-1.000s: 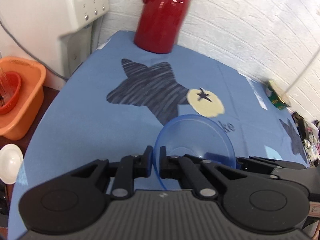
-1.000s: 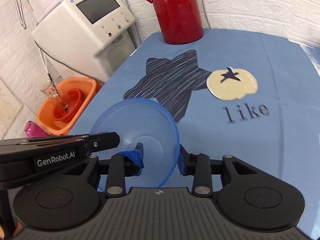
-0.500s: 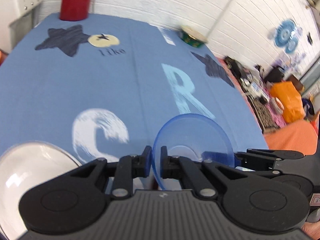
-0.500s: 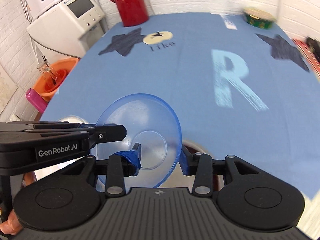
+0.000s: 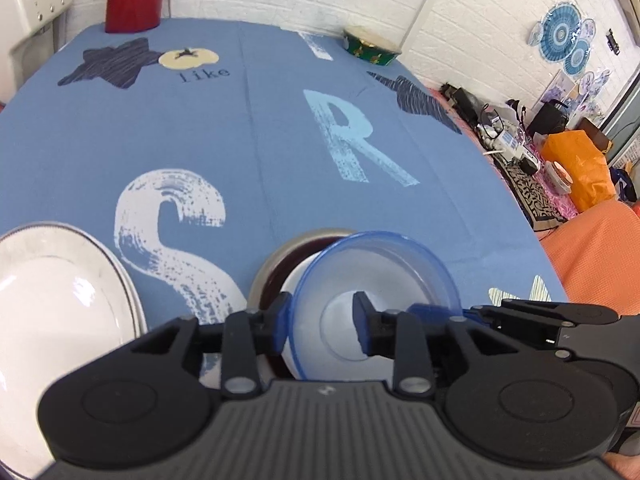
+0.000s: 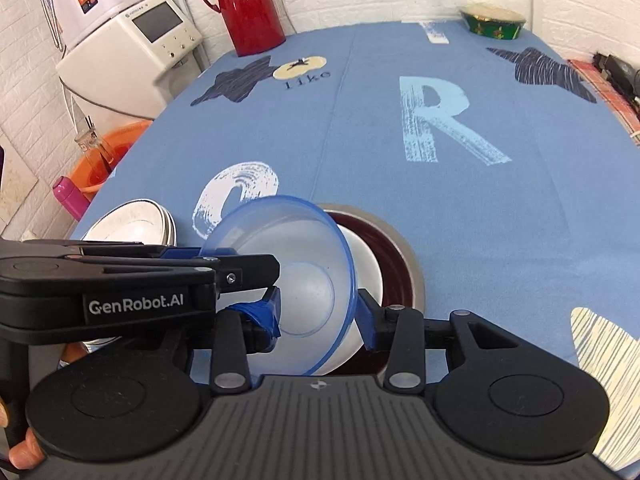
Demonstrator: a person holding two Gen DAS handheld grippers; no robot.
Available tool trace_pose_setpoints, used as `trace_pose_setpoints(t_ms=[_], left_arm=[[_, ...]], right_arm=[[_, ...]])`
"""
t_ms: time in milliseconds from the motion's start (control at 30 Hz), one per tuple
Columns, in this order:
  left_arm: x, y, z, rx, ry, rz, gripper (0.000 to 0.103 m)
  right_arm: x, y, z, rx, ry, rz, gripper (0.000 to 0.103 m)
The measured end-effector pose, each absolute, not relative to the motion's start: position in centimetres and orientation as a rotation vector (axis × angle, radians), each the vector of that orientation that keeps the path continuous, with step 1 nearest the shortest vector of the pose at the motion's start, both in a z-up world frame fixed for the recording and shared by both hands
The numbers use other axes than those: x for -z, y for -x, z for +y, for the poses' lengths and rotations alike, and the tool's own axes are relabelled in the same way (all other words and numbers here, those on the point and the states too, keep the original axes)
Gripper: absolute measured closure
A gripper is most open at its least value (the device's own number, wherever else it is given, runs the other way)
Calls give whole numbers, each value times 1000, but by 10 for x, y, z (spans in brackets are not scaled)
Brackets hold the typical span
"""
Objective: Organize plates and bowls
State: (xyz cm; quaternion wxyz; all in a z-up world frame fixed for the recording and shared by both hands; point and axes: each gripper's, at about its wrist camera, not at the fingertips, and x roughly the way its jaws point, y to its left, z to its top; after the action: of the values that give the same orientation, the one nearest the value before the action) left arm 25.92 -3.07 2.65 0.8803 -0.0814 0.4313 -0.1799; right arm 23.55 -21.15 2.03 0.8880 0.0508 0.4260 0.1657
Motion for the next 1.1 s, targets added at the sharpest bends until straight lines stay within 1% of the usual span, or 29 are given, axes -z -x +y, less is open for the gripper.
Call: trace_pose_setpoints(t_ms=[100, 133, 200, 233, 400, 567, 667, 700, 767, 900, 967, 1100], left_arm=[[-30, -256, -33, 370, 153, 866, 63], [-31, -255, -32, 359, 145, 852, 56], [-33, -253, -30, 357, 143, 831, 56], [-34, -254, -27, 360, 152, 824, 52], [-41, -253, -11, 359, 204, 802, 51], [-45, -250, 7, 332, 248, 783, 51], [-45, -246, 16, 302, 261, 765, 49], [-44, -245, 18, 292, 261, 760, 49], [-41, -244, 20, 284, 255, 766, 49], [-37, -247, 21, 286, 254, 779, 49], [-35, -247, 22, 282, 253, 779, 49], [-34, -250, 26, 270, 250, 784, 48]], right_arm=[[-22, -232, -213, -330, -108, 857, 78], [-24, -230, -214, -326, -106, 840, 78], [-25, -228, -215, -315, -105, 820, 78], [-27, -227, -216, -312, -110, 806, 75], [-34, -211, -227, -274, -160, 698, 76], [-38, -182, -246, -219, -342, 532, 75], [-27, -154, -253, -123, -430, 420, 74], [-22, -153, -255, -95, -442, 418, 74], [-15, -166, -254, -112, -415, 482, 72], [-5, -177, -259, -117, -446, 498, 71], [2, -182, -259, -94, -432, 540, 71], [6, -175, -267, -97, -494, 529, 70]])
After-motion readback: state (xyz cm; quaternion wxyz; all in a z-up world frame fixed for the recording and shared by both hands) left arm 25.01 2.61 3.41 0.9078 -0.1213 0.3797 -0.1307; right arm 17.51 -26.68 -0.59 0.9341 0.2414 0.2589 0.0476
